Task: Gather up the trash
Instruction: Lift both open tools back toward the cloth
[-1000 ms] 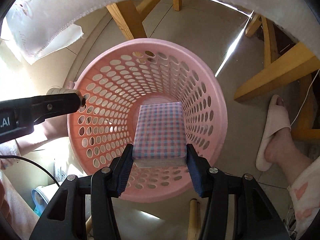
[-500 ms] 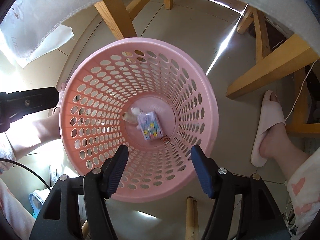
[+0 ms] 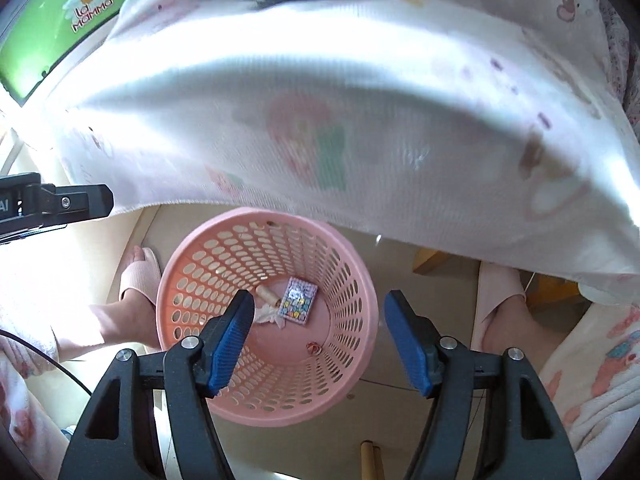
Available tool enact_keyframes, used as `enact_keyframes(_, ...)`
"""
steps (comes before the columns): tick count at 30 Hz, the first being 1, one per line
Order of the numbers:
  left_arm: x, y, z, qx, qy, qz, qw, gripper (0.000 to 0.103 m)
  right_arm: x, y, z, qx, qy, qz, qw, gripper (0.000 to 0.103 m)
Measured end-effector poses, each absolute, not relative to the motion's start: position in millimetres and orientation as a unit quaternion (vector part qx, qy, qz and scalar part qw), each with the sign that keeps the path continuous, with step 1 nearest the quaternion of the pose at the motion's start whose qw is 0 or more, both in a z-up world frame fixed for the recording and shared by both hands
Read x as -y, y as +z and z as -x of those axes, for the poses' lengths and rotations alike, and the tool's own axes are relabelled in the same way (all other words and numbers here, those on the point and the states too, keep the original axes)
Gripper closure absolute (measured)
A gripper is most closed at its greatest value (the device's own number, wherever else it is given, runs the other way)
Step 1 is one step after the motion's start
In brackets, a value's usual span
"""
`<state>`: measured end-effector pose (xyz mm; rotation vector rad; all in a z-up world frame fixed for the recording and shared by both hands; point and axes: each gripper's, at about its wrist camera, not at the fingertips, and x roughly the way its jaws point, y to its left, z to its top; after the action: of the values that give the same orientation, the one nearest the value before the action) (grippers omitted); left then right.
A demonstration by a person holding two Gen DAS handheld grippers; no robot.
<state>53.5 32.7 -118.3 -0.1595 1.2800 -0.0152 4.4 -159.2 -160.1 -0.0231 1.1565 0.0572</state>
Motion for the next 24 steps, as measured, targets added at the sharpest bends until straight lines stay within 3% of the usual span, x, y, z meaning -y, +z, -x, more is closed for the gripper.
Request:
enact_keyframes(12, -20, -53, -47, -0.471, 0.009, 0.008, 0.882, 0.008, 157, -80, 18, -0.401, 0.016, 0.025, 0.916, 0.018)
enact_keyframes(24, -26, 8, -45, -0.393, 0.015, 0.0, 0.919, 0.006, 175, -22, 10, -0.311, 0.003, 0.034, 0.95, 0.015)
